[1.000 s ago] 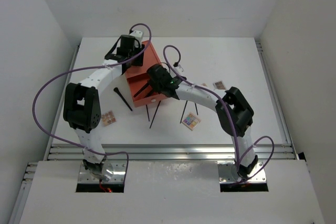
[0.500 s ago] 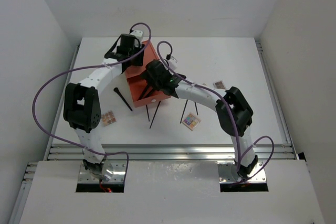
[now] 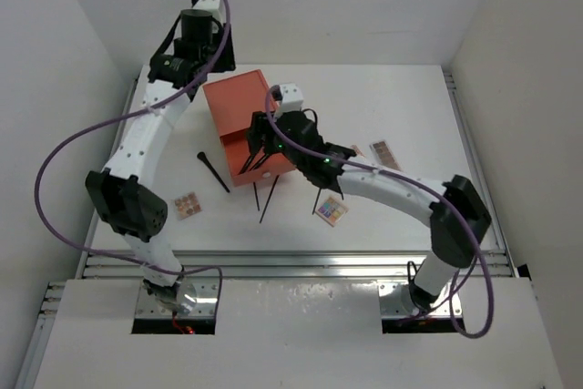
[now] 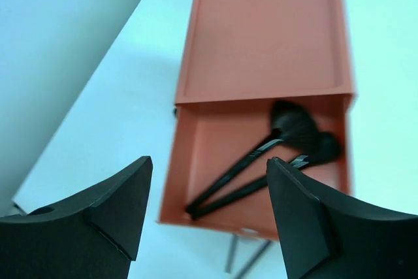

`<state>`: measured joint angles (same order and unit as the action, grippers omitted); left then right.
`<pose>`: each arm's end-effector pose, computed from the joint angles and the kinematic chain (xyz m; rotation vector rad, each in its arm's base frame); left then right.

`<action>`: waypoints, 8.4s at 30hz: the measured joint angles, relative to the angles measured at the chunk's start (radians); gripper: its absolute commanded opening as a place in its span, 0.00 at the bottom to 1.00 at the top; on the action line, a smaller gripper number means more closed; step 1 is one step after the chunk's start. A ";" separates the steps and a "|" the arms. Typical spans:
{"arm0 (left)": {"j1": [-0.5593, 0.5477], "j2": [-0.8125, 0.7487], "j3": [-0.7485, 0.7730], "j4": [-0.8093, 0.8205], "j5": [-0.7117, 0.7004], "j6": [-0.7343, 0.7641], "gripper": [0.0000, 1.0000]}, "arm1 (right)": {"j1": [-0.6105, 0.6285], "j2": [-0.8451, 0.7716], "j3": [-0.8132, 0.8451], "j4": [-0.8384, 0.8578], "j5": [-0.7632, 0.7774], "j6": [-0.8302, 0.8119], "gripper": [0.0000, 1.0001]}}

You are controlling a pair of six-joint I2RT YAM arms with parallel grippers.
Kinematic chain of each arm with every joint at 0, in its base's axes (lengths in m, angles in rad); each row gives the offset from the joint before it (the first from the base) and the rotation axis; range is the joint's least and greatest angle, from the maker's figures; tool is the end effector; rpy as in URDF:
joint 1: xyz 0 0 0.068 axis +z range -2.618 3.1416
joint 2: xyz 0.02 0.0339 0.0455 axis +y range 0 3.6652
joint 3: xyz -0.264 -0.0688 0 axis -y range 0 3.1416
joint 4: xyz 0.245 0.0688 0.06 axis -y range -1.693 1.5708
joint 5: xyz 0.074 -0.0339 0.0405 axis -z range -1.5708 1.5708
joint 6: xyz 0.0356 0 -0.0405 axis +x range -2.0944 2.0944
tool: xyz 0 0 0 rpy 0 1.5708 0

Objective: Organize the makeup

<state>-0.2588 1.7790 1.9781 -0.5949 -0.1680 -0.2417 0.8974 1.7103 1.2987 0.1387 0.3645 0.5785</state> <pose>0.3916 -0.0975 0.4370 -0.0932 1.9621 -0.1635 0.2647 0.3114 0.3030 -0.0387 1.8827 0.6975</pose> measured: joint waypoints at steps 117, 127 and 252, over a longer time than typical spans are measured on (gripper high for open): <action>-0.210 -0.094 -0.585 0.003 0.170 0.418 0.48 | -0.515 0.318 0.018 -0.589 -0.384 -0.166 0.40; -0.133 -0.094 -0.345 0.003 0.191 0.326 0.50 | -0.504 0.319 0.017 -0.599 -0.316 -0.180 0.29; 0.090 0.083 -0.459 0.351 0.165 0.205 0.50 | -0.323 0.199 0.098 -0.736 0.094 0.397 0.00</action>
<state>-0.1684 1.8622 1.5188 -0.2443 -0.0032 -0.0364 0.5739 1.9095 1.3964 -0.5976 0.4583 0.9756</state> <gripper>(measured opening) 0.498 0.010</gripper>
